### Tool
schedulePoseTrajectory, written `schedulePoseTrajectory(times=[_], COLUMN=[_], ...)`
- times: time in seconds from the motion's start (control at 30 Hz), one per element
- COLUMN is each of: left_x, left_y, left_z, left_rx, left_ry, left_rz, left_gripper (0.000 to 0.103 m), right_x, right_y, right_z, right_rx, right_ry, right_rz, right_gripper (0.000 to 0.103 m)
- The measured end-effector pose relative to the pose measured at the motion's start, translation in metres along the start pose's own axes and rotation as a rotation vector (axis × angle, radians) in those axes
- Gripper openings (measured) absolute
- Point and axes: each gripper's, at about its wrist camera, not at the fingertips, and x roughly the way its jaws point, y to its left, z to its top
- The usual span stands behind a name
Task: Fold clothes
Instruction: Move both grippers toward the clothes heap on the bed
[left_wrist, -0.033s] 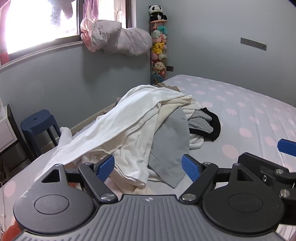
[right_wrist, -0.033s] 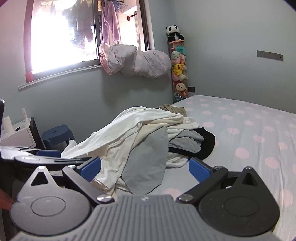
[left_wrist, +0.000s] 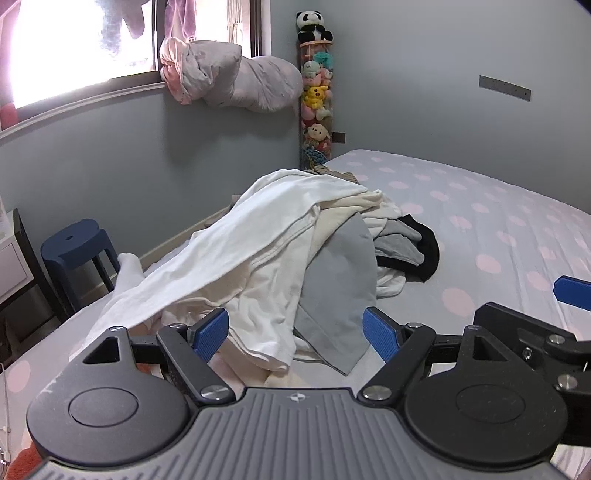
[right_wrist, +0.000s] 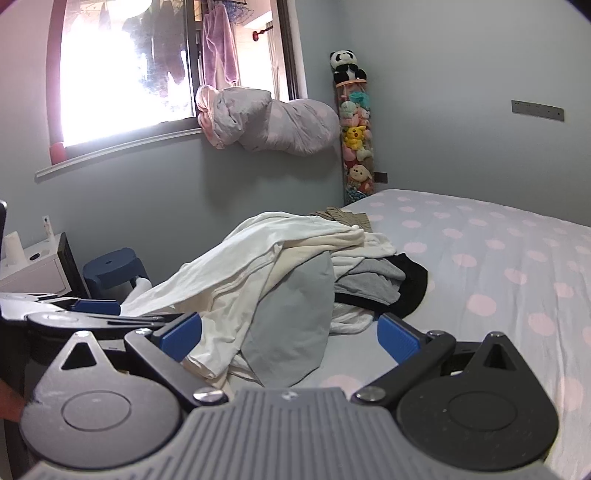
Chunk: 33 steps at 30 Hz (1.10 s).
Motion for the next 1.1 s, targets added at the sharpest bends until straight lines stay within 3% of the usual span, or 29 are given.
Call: schedulePoseTrajectory(times=[0.1,0.57,1.1], left_x=[0.000,0.012,0.009], left_y=[-0.007,-0.014,-0.019], left_z=[-0.005,-0.013,-0.017], left_rx=[0.017,-0.020,0.033], left_ry=[-0.027,0.006,-0.068], left_rz=[-0.003,-0.045,-0.045], left_gripper=[0.078,0.077,0.071], right_x=[0.001,0.006,0.013], right_y=[-0.006,-0.022,-0.021], right_z=[-0.003,-0.008,-0.011], right_rx=[0.005,0.052,0.042], right_ry=[0.011,0.054,0.062], right_rz=[-0.011,-0.075,-0.092], right_gripper=[0.102,0.102,0.102])
